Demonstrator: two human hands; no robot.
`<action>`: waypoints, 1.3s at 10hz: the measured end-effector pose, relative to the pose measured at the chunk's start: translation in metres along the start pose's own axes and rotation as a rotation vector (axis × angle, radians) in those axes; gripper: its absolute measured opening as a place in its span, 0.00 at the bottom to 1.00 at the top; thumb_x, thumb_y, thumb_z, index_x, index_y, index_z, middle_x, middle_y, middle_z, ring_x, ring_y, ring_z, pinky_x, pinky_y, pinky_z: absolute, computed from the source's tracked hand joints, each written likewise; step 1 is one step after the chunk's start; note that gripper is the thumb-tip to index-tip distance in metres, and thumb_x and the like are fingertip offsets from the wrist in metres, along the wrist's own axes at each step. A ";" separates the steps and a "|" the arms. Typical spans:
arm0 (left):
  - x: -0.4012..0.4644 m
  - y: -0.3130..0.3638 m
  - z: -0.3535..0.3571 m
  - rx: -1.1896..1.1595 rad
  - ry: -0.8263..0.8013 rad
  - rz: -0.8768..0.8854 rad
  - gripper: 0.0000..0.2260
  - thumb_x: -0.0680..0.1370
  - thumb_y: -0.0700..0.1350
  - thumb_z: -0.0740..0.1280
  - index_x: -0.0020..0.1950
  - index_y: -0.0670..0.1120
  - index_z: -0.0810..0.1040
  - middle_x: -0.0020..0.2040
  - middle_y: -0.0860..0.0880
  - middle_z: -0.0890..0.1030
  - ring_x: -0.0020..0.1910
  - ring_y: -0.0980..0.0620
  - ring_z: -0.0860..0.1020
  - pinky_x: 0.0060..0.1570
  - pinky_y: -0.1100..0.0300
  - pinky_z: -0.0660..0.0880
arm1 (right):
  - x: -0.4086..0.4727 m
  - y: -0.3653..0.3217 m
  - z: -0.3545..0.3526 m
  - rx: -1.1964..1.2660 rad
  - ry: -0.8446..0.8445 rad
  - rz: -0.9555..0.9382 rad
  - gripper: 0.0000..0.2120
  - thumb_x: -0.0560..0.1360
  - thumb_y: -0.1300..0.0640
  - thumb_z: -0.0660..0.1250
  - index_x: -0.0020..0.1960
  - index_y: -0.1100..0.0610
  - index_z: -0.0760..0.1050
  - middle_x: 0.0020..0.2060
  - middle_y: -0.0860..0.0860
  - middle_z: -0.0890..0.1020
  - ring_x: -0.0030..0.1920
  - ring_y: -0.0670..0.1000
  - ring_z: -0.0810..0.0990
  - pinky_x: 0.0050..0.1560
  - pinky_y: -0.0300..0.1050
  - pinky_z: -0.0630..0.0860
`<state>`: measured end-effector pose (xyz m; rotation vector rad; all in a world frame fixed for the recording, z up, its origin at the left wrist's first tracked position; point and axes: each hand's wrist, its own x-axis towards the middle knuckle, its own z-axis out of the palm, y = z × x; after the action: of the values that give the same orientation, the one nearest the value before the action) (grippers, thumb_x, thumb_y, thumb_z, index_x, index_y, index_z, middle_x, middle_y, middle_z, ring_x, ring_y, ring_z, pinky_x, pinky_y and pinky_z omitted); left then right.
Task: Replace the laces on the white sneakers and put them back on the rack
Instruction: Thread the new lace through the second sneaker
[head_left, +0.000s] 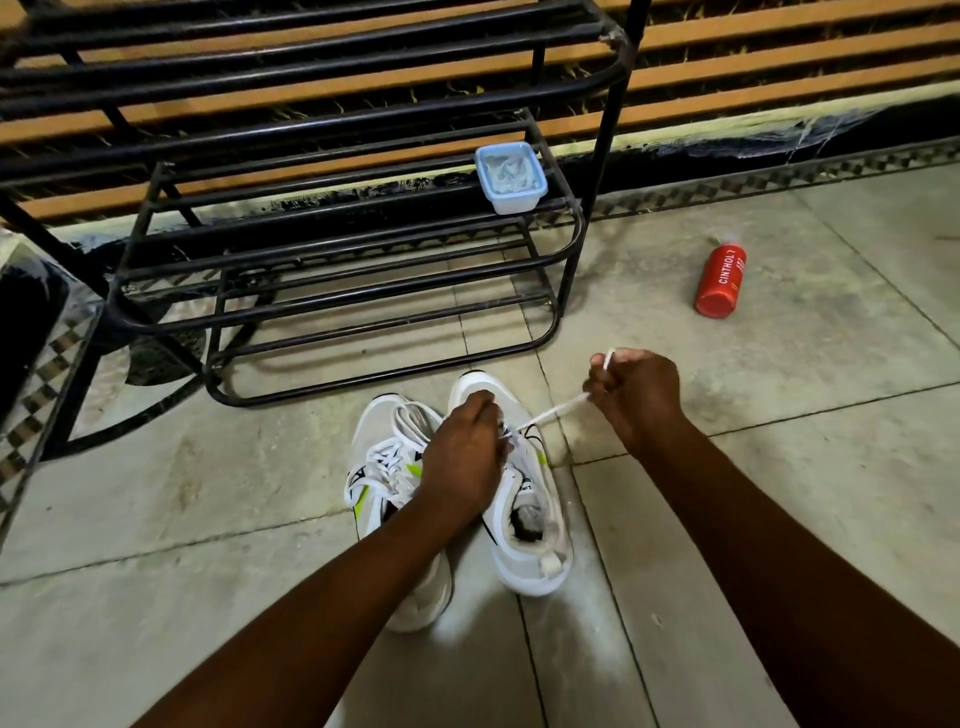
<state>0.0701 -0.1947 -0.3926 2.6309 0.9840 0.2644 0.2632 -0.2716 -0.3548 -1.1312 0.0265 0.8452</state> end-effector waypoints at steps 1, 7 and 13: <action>0.002 0.000 -0.005 0.023 0.008 0.010 0.18 0.77 0.46 0.72 0.65 0.42 0.78 0.68 0.47 0.75 0.57 0.42 0.80 0.54 0.50 0.79 | 0.010 0.002 -0.023 -1.114 -0.518 -0.552 0.09 0.72 0.69 0.62 0.40 0.56 0.72 0.36 0.56 0.77 0.34 0.53 0.75 0.34 0.41 0.69; 0.006 -0.005 -0.017 0.101 -0.014 -0.062 0.23 0.73 0.61 0.74 0.65 0.55 0.77 0.68 0.58 0.74 0.69 0.51 0.71 0.64 0.46 0.63 | 0.004 0.021 -0.016 -1.744 -0.823 -0.731 0.15 0.77 0.44 0.59 0.56 0.53 0.72 0.39 0.54 0.80 0.40 0.58 0.78 0.41 0.49 0.75; 0.003 -0.017 -0.045 -0.125 0.028 -0.269 0.21 0.66 0.47 0.82 0.53 0.55 0.77 0.56 0.53 0.74 0.60 0.48 0.74 0.54 0.53 0.66 | -0.028 0.056 -0.001 -0.606 -0.255 -0.236 0.14 0.86 0.57 0.58 0.42 0.58 0.69 0.39 0.63 0.85 0.41 0.62 0.87 0.42 0.50 0.81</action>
<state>0.0493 -0.1701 -0.3566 2.3563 1.2716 0.2885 0.2101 -0.2796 -0.3866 -1.5424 -0.5990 0.7981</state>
